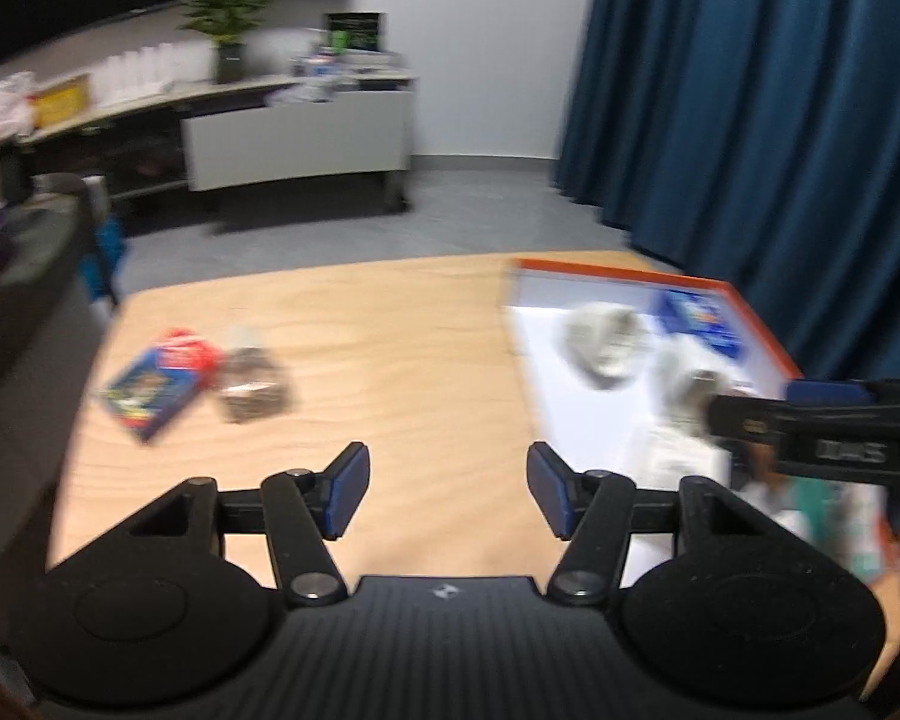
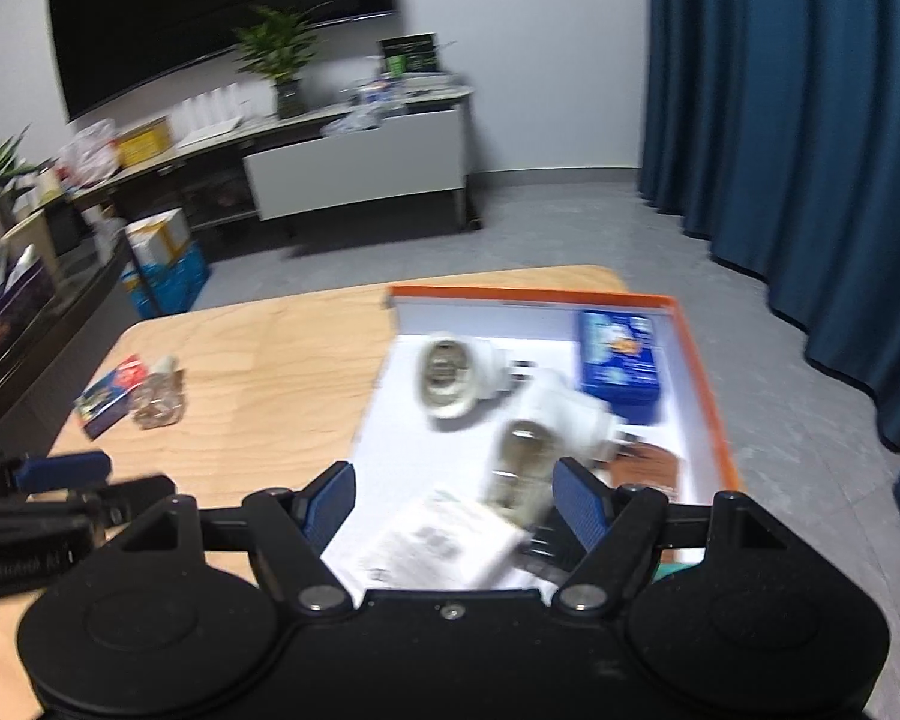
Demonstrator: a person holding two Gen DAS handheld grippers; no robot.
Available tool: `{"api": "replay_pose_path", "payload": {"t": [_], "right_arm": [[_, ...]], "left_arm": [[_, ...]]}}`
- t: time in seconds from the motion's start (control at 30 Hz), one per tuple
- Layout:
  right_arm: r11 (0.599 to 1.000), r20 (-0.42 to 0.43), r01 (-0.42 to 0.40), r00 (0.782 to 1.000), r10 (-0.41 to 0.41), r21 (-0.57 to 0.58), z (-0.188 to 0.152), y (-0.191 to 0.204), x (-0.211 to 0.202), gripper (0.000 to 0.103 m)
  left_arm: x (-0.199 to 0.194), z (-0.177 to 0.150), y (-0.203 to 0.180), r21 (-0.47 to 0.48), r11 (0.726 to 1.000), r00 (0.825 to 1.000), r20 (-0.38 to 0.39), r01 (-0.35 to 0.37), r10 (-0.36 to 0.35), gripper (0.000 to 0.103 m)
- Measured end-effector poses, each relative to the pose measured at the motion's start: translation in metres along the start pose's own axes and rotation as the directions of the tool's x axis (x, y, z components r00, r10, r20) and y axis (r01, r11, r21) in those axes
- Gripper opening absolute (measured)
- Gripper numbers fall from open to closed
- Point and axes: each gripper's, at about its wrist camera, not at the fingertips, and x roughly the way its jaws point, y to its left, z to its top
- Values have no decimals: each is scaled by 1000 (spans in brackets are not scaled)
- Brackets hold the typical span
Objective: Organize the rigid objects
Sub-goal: 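Grasp the tiger card box with left tool while right grasps the glass diffuser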
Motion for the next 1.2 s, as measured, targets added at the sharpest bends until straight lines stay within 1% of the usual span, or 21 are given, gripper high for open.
{"api": "replay_pose_path", "payload": {"t": [0.03,0.13,0.2,0.27,0.3,0.37,0.4,0.47,0.6,0.7,0.8,0.83,0.87,0.93,1.03,1.2], "right_arm": [[1000,-3,-15,1000,15,-9,1,7,3,87],[997,-17,-63,998,62,-37,5,26,13,87],[995,-32,-92,995,91,-46,6,39,23,87],[991,-51,-118,992,115,-59,8,53,34,87],[989,-58,-130,990,126,-71,9,61,39,87],[983,-67,-158,986,152,-94,10,75,48,87],[980,-73,-172,984,165,-102,11,82,52,87],[973,-88,-200,978,191,-114,14,95,61,87],[960,-105,-245,967,231,-137,19,117,80,87],[949,-123,-270,960,252,-160,24,133,95,87],[941,-140,-295,952,274,-166,29,148,111,87],[939,-141,-299,950,277,-169,30,153,116,87],[938,-144,-302,949,279,-173,32,158,122,87],[933,-152,-312,946,287,-178,34,168,133,87],[929,-159,-324,941,298,-177,35,181,147,87],[926,-172,-342,933,315,-160,38,198,170,87]], "left_arm": [[2,1,14,-4,1000,1000,0,-22,22,62],[10,6,54,17,995,995,1,-99,99,73],[20,11,79,21,990,990,-9,-142,142,75],[30,15,100,27,986,986,-24,-162,162,76],[36,18,110,37,986,986,-32,-163,164,79],[49,21,124,71,981,982,-44,-178,181,80],[56,22,128,92,979,981,-45,-183,187,82],[68,24,138,123,976,981,-57,-180,188,82],[88,27,152,143,982,987,-77,-126,137,83],[97,28,152,178,980,993,-67,-86,99,83],[106,25,150,185,980,994,-67,-78,91,79],[107,26,151,175,982,995,-58,-75,87,74],[107,26,154,159,985,996,-56,-66,76,72],[106,27,155,142,989,997,-49,-50,58,64],[102,25,157,116,992,997,-45,-49,55,61],[91,21,169,34,994,993,-32,-108,109,60]]}}
